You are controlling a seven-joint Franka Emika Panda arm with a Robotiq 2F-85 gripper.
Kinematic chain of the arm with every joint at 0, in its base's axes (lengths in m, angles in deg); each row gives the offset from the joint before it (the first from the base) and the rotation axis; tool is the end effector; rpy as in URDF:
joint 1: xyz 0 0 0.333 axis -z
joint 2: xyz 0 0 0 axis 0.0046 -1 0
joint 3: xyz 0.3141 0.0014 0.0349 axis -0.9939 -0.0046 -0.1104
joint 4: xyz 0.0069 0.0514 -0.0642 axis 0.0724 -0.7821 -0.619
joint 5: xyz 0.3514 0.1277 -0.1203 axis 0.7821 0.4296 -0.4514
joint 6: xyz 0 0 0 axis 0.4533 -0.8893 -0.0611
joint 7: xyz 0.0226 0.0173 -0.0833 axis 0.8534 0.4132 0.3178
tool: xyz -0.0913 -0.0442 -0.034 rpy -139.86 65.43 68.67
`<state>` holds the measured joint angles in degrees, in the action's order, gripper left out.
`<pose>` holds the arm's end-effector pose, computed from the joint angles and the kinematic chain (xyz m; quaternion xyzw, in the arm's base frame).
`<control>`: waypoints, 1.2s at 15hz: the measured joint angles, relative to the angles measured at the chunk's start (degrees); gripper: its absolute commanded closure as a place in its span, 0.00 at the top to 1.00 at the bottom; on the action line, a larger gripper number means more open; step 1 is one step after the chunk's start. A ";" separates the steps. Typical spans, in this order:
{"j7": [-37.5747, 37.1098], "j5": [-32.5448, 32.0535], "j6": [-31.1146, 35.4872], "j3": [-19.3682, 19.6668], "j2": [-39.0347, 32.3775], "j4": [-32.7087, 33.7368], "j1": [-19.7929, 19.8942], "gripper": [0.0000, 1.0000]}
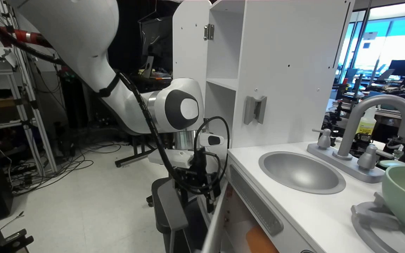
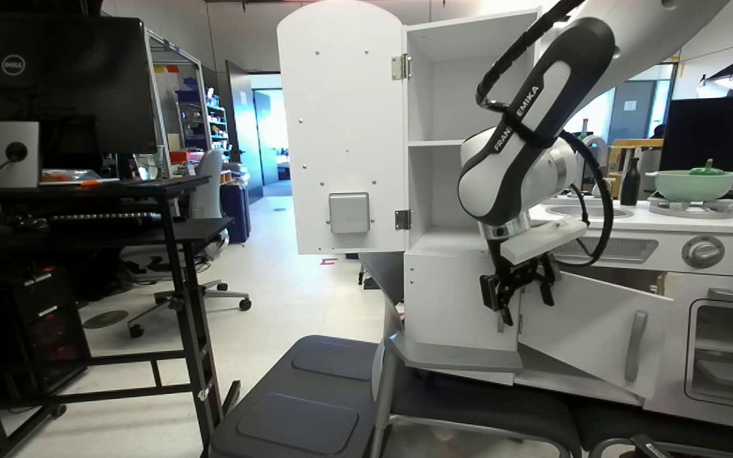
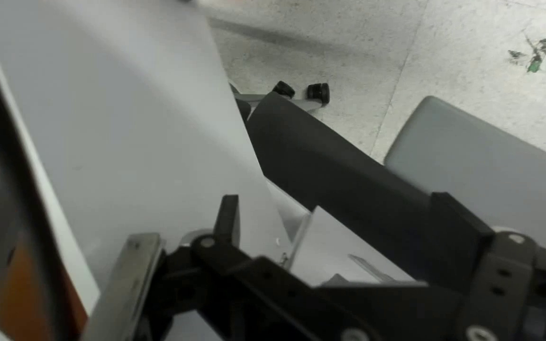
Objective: Put the blue bottle and orange sponge inside the bottom cabinet
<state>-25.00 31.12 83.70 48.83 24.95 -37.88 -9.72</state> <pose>0.6944 0.0112 0.0744 0.9868 -0.0191 -0.0720 0.1436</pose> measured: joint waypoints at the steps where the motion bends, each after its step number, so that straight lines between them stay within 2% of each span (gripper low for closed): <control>1: -0.53 -0.01 -0.08 0.84 0.11 0.00 0.20 1.00; 4: -1.62 -0.38 -0.11 1.98 0.30 -0.16 0.63 1.00; 11: -2.86 -1.71 -0.22 1.98 1.12 -1.74 0.28 1.00; 15: 4.07 -6.32 -0.23 0.88 9.15 -11.86 0.05 1.00; 18: 5.80 -10.90 -0.19 0.21 17.08 -20.81 -1.12 1.00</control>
<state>-19.20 20.23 83.51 49.04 42.03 -58.69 -10.84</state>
